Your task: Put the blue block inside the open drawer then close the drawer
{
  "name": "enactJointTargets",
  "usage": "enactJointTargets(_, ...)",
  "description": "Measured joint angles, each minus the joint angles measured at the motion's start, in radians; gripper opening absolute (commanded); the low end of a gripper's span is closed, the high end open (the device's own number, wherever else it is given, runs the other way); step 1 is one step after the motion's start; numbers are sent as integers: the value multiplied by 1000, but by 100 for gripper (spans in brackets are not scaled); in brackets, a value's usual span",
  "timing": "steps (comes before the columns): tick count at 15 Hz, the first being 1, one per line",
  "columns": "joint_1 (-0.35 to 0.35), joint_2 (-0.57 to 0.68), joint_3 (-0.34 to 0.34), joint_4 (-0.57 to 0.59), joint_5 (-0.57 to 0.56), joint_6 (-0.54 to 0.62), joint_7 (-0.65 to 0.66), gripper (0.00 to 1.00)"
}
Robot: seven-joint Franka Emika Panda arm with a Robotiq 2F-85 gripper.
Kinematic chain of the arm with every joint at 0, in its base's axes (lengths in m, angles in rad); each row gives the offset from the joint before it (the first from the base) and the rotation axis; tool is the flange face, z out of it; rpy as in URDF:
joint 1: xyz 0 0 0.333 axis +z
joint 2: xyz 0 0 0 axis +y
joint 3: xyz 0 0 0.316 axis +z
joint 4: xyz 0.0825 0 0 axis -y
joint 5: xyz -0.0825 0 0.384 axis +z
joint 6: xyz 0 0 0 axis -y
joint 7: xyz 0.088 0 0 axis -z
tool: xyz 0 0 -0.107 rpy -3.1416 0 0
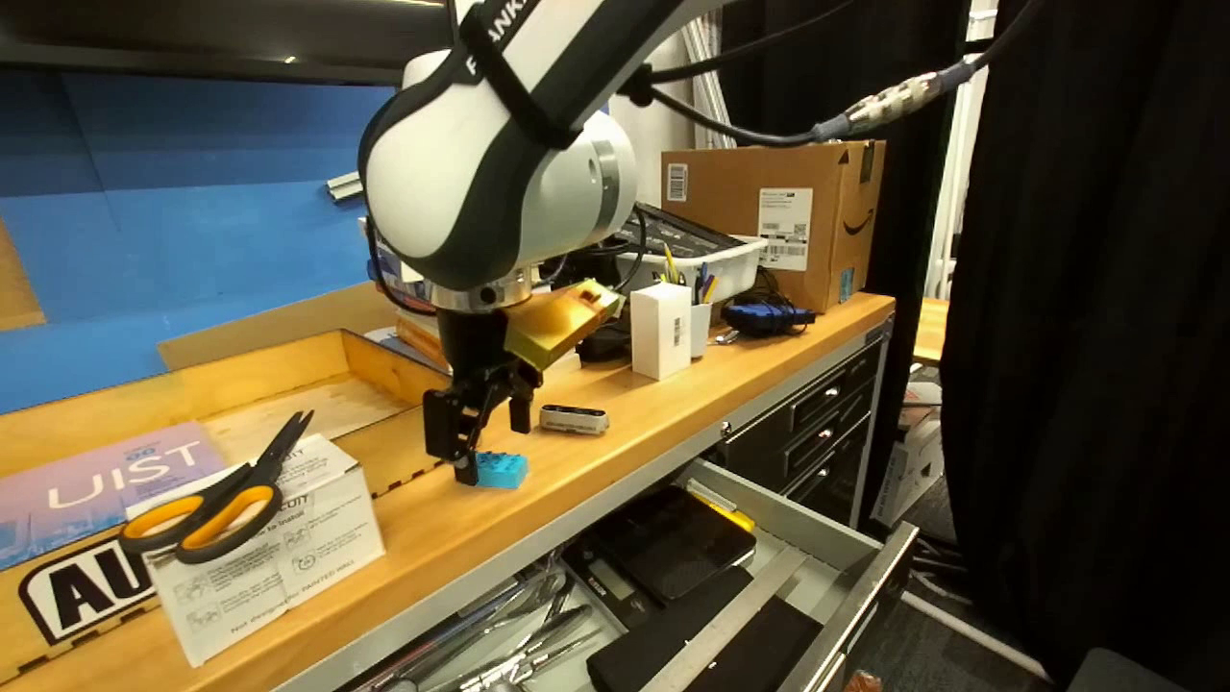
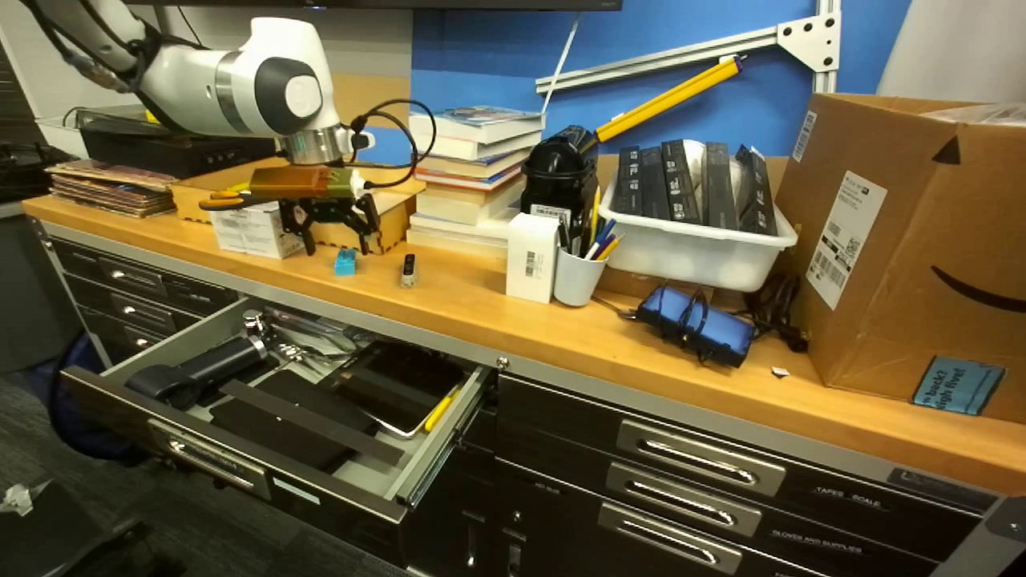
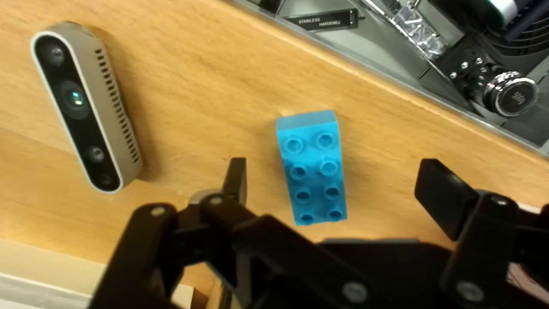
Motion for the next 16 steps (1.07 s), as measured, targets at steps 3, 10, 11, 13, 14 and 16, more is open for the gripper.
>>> enactJointTargets(3, 0, 61, -2, 41, -13, 2, 16, 66)
enactJointTargets(10, -14, 88, 13, 118, 90, -168, -23, 11)
enactJointTargets(11, -19, 83, 14, 122, 113, -202, -31, 16)
enactJointTargets(13, -33, 69, 13, 122, 143, -255, -36, 16)
enactJointTargets(14, -42, 58, 10, 113, 149, -266, -36, 16)
enactJointTargets(16, -62, 25, 0, 79, 153, -265, -31, 16)
